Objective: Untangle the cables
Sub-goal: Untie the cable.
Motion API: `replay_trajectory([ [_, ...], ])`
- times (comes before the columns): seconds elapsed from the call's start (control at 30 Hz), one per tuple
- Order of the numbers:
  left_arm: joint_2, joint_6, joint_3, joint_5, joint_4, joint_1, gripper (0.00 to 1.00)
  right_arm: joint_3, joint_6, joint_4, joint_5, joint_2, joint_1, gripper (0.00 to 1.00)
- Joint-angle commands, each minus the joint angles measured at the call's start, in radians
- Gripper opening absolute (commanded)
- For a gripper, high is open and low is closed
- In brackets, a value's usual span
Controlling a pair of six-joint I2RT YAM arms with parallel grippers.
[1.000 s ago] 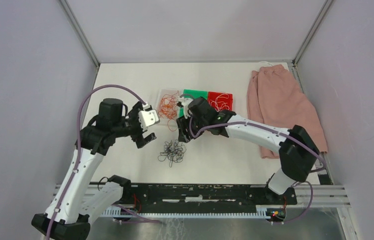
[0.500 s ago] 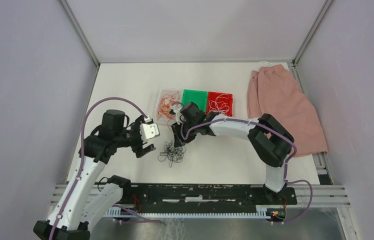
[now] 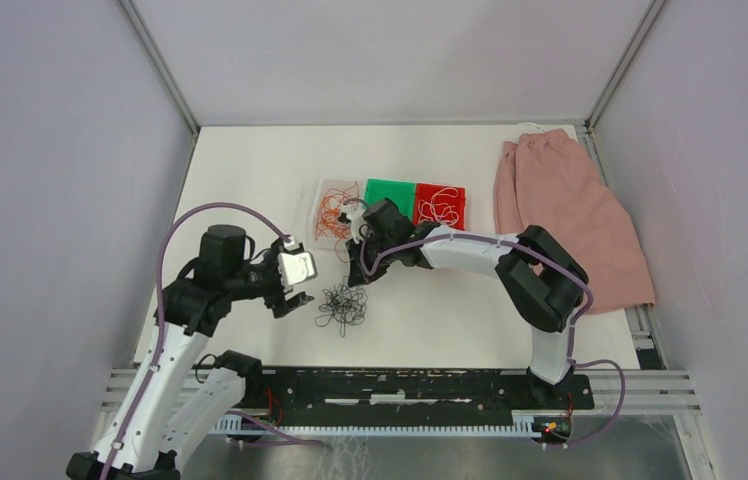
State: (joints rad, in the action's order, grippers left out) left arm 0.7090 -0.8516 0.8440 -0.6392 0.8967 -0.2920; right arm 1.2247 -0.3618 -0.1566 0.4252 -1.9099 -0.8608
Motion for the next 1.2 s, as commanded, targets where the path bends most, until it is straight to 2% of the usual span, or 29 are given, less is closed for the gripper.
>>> replay_trajectory([
  [0.0,-0.017,0.112,-0.007,-0.063,-0.137,0.004,0.81,0.018,0.008,0.063,0.056,0.131,0.005,0.00],
  [0.13,-0.018,0.215,-0.017,-0.096,-0.238,0.004,0.79,-0.007,-0.005,0.089,0.103,0.235,0.005,0.00],
  [0.33,0.003,0.253,-0.007,-0.167,-0.256,0.004,0.75,-0.015,-0.043,0.132,0.191,0.328,0.002,0.00],
  [0.5,0.003,0.237,0.004,-0.197,-0.262,0.004,0.69,0.007,-0.053,0.124,0.270,0.333,-0.005,0.00],
  [0.83,0.017,0.144,0.035,-0.242,-0.162,0.004,0.54,0.017,-0.062,0.133,0.305,0.341,-0.014,0.00],
  [1.0,0.017,0.170,0.027,-0.223,-0.202,0.003,0.47,0.021,-0.060,0.128,0.325,0.344,-0.027,0.00],
  [1.17,0.021,0.225,0.005,-0.246,-0.247,0.004,0.46,0.037,-0.055,0.112,0.316,0.344,-0.042,0.00],
])
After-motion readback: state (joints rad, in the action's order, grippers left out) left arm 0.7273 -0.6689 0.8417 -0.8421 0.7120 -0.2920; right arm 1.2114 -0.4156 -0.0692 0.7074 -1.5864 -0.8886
